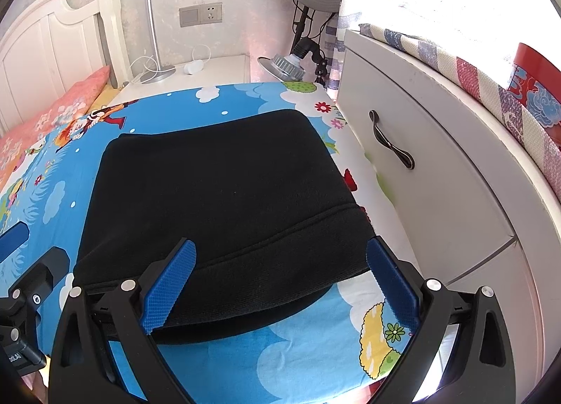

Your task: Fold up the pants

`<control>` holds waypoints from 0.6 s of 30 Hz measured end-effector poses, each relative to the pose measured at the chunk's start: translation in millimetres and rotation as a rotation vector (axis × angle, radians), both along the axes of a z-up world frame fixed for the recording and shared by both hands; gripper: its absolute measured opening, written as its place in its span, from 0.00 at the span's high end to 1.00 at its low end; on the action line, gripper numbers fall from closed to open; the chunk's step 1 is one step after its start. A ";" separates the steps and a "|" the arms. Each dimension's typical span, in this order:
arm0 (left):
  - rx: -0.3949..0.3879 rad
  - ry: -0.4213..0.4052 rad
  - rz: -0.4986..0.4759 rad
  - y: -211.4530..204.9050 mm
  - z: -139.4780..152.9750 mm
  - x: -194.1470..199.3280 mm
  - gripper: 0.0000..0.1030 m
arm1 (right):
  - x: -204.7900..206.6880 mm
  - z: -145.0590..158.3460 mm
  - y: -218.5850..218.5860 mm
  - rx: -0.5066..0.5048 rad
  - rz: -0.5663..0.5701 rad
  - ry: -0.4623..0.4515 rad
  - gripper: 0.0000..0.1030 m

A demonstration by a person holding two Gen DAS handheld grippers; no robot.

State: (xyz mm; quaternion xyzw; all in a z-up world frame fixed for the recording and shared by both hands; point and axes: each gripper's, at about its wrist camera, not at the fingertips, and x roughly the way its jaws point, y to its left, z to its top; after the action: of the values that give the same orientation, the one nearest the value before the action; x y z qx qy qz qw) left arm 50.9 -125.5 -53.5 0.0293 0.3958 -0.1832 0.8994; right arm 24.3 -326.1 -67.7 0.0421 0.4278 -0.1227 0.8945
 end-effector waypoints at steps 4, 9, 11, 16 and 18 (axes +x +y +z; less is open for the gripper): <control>0.001 0.000 0.001 -0.2 0.1 0.0 0.02 | -0.2 -0.4 0.6 0.001 -0.001 0.000 0.08; 0.001 -0.001 0.000 -0.3 0.5 -0.3 0.02 | 0.1 -0.5 0.3 0.001 -0.001 0.001 0.08; 0.000 0.002 0.000 -0.1 0.2 0.1 0.02 | 0.1 -0.5 0.2 0.001 0.000 0.001 0.08; 0.000 0.002 0.001 -0.4 -0.4 -0.6 0.02 | 0.1 -0.3 0.2 0.001 0.000 0.001 0.08; 0.000 0.002 0.001 -0.3 -0.4 -0.6 0.02 | -0.6 -1.0 0.7 0.001 0.000 0.001 0.08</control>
State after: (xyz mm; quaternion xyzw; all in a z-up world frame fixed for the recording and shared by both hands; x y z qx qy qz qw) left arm 50.3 -125.8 -53.9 0.0286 0.3968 -0.1828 0.8991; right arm 23.8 -325.4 -68.7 0.0423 0.4281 -0.1225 0.8944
